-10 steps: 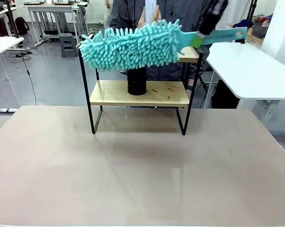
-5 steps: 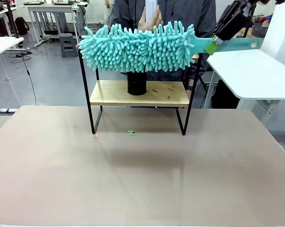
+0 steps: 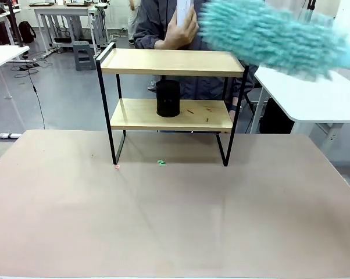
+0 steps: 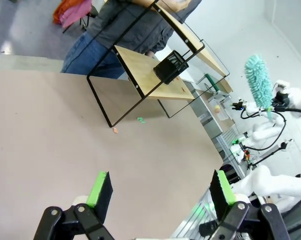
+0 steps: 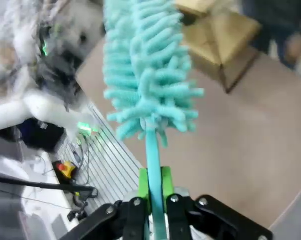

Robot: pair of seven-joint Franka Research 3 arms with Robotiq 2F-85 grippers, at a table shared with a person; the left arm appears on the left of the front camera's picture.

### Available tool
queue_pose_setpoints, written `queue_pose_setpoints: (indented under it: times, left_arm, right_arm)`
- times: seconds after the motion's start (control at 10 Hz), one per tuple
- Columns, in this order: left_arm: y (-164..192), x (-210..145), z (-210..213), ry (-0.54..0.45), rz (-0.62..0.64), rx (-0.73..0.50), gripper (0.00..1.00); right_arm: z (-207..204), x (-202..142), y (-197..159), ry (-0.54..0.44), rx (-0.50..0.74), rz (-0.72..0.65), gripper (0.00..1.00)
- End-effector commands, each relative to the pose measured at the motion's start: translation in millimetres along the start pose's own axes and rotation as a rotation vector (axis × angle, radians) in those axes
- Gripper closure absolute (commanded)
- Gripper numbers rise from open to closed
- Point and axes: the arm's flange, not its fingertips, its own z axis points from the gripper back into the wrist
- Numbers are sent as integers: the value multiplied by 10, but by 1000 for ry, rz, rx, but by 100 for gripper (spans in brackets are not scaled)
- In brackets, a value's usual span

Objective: Clean the shelf.
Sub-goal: Clean the specific tier of the Shelf with the Duster once objects are removed, then clean the remaining tier of the Shelf with the Duster once objects are removed.

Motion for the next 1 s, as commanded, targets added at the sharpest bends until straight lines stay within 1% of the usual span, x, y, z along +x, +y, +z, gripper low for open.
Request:
queue_pose_setpoints:
  times: [0.0, 0.1, 0.2, 0.3, 0.9]
  left_arm:
    - [-15, 4, -18, -17, -22, -13, 0]
    - [-15, 4, -18, -17, -22, -13, 0]
    - [-15, 4, -18, -17, -22, -13, 0]
    - [-15, 4, -18, -17, -22, -13, 0]
    - [-15, 4, -18, -17, -22, -13, 0]
  right_arm:
    - [-248, -472, -581, -279, -16, -481, 88]
    - [-436, -598, -759, -297, 4, -550, 88]
    - [-646, -595, -886, -306, -31, -627, 88]
    - [-108, -805, -715, -110, -6, -326, 88]
    - [-108, -805, -715, -110, -6, -326, 88]
